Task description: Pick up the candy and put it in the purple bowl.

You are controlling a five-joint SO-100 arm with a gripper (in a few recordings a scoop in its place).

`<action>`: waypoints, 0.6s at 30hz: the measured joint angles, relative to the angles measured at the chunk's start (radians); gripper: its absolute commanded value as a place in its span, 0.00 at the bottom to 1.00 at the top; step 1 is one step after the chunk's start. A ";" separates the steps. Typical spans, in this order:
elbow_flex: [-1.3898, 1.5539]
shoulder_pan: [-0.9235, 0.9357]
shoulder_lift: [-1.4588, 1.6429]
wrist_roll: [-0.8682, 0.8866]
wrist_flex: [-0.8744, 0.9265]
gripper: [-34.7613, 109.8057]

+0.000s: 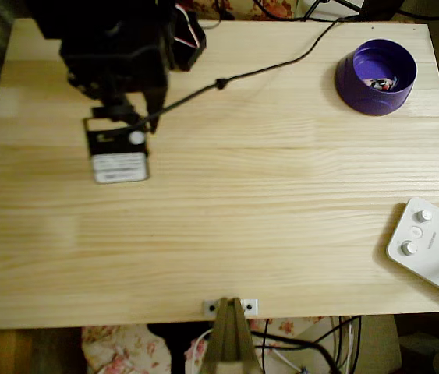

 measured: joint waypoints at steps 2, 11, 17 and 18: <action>0.058 0.037 0.044 0.000 -0.040 0.24; 0.334 0.118 0.235 -0.021 -0.219 0.24; 0.515 0.126 0.431 -0.034 -0.276 0.24; 0.532 0.126 0.460 -0.034 -0.278 0.24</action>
